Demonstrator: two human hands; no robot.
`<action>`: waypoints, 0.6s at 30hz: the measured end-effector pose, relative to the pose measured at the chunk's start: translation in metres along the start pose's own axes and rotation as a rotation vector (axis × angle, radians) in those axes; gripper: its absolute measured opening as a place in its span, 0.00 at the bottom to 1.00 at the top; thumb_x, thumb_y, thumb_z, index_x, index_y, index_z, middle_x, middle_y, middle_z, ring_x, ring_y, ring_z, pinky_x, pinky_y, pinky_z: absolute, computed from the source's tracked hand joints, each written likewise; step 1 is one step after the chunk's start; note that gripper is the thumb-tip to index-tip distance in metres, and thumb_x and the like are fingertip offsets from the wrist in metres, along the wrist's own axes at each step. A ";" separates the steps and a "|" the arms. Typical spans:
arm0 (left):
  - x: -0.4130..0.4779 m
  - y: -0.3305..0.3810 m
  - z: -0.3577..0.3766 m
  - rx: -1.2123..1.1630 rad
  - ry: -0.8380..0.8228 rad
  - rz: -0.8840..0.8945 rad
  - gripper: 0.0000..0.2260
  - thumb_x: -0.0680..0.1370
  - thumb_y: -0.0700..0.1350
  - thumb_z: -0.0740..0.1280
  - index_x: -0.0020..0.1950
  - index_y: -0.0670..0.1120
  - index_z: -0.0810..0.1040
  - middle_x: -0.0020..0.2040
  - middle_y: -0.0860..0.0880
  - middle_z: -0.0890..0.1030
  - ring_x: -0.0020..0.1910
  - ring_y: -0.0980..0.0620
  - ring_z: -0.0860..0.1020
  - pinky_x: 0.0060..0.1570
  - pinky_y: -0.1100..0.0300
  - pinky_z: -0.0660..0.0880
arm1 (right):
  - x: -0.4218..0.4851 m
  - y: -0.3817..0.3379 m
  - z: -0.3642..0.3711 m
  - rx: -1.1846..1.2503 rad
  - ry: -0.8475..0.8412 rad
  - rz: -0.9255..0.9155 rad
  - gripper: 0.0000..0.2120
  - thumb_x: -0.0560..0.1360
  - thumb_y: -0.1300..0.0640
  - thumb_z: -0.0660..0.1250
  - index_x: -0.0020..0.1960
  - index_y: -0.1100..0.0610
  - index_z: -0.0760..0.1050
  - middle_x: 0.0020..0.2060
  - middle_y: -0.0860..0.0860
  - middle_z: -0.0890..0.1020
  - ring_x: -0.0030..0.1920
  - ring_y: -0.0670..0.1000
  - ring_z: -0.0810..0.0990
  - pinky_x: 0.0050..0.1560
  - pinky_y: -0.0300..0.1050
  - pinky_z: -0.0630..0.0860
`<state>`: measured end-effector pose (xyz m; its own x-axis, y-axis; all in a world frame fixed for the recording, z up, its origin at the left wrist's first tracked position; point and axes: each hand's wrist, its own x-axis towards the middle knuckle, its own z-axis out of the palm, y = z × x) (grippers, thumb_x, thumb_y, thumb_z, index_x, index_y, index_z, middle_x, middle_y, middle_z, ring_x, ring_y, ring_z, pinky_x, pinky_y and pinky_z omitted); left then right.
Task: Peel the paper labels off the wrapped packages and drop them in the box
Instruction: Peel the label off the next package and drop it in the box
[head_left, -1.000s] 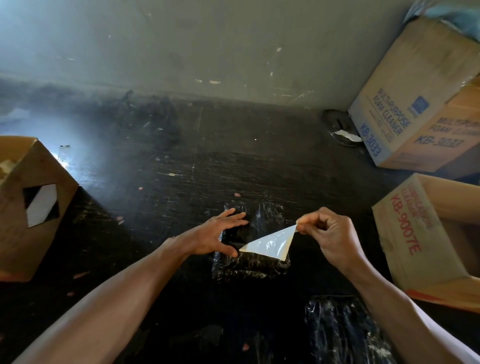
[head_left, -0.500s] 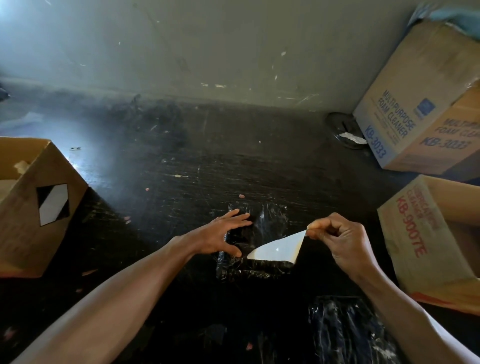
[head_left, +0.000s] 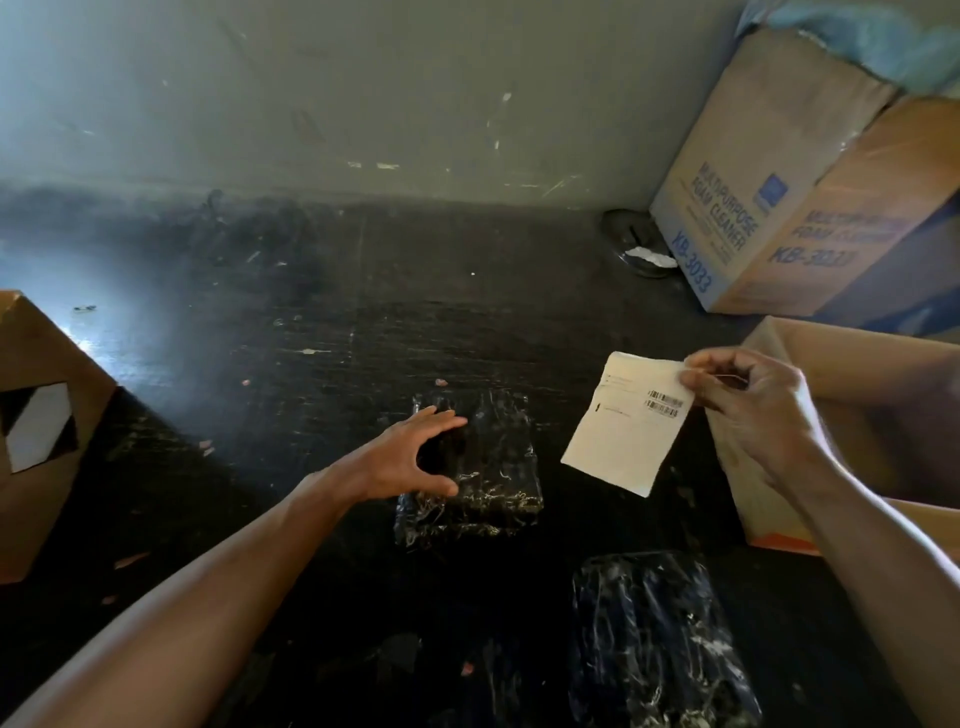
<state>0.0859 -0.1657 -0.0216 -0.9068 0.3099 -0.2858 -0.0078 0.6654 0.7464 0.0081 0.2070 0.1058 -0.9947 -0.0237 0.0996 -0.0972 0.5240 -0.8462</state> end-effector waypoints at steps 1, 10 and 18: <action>0.000 0.005 0.002 -0.017 0.034 0.007 0.41 0.69 0.62 0.74 0.77 0.60 0.59 0.78 0.55 0.56 0.77 0.56 0.49 0.75 0.44 0.55 | 0.001 0.004 -0.003 0.014 0.000 0.025 0.04 0.73 0.58 0.76 0.47 0.51 0.84 0.46 0.48 0.86 0.50 0.50 0.86 0.55 0.54 0.83; 0.043 0.094 0.018 -0.026 0.231 0.045 0.30 0.74 0.58 0.71 0.74 0.62 0.65 0.73 0.56 0.68 0.72 0.58 0.65 0.71 0.55 0.63 | 0.031 0.029 -0.091 -0.047 0.181 0.050 0.02 0.75 0.56 0.75 0.44 0.51 0.84 0.44 0.48 0.87 0.45 0.50 0.86 0.47 0.51 0.84; 0.132 0.228 0.078 0.011 0.260 0.167 0.23 0.76 0.55 0.70 0.71 0.58 0.71 0.69 0.56 0.73 0.67 0.61 0.69 0.67 0.59 0.67 | 0.067 0.077 -0.230 -0.145 0.338 0.040 0.05 0.74 0.58 0.76 0.48 0.58 0.84 0.49 0.52 0.87 0.49 0.53 0.85 0.52 0.53 0.83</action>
<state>-0.0028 0.0804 0.0637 -0.9726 0.2326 0.0051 0.1540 0.6275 0.7633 -0.0584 0.4411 0.1677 -0.9285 0.2690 0.2561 -0.0291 0.6348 -0.7721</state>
